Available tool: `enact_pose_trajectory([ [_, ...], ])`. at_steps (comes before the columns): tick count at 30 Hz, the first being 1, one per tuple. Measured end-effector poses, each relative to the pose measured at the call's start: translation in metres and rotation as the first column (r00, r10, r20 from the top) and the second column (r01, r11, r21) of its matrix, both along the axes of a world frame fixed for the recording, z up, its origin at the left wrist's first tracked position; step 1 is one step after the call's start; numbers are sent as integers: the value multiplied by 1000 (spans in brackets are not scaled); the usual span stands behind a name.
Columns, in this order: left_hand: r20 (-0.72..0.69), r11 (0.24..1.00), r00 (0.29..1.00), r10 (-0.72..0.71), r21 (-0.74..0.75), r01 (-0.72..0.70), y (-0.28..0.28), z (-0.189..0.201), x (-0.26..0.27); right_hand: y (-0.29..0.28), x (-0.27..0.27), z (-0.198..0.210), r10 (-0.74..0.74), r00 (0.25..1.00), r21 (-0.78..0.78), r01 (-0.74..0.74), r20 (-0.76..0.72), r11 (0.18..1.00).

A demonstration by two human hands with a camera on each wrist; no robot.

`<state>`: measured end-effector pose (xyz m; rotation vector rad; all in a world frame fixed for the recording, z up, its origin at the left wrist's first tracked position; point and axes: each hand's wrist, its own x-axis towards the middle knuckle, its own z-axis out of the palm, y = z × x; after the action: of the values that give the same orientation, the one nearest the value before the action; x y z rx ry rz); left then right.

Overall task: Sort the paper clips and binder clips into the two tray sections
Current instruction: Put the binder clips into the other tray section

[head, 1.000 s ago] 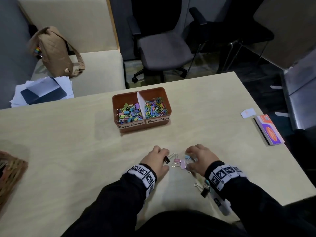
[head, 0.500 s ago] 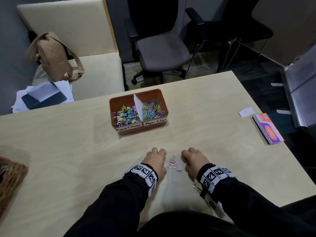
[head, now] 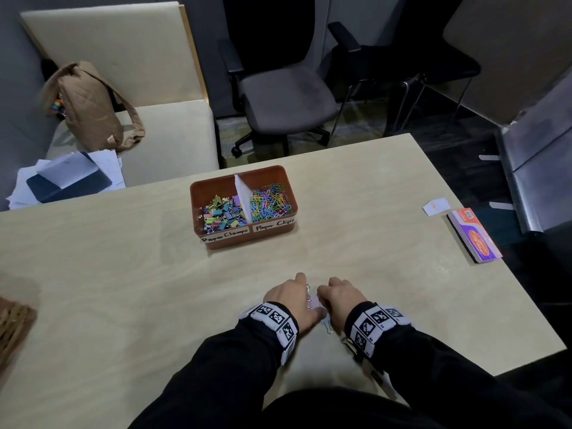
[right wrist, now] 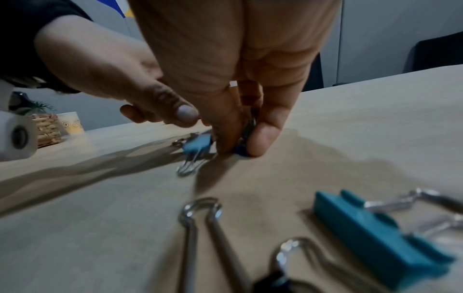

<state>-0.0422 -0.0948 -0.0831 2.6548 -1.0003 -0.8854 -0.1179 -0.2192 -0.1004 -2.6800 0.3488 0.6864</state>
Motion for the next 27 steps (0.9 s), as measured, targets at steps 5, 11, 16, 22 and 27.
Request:
enact_pose_trajectory([
  [5, 65, 1000, 998, -10, 12, 9, -4, -3, 1, 0, 2, -1, -6, 1000, -4, 6, 6, 1000],
  [11, 46, 998, 998, -40, 55, 37, 4, -3, 6, -1, 0, 4, -67, 998, 36, 66, 19, 997],
  [16, 65, 999, 997, -32, 34, 30, 14, -2, 5, 1, 0, 12, -104, 995, 48, 104, -3, 993],
  [22, 92, 998, 996, 21, 51, -25, 15, -1, 10, 2, -1, 19, -108, 993, 38, 111, -53, 993],
  [27, 82, 996, 997, 4, 87, -11, 20, -4, 6, 2, -2, 18, -84, 992, 32, 87, -94, 996],
])
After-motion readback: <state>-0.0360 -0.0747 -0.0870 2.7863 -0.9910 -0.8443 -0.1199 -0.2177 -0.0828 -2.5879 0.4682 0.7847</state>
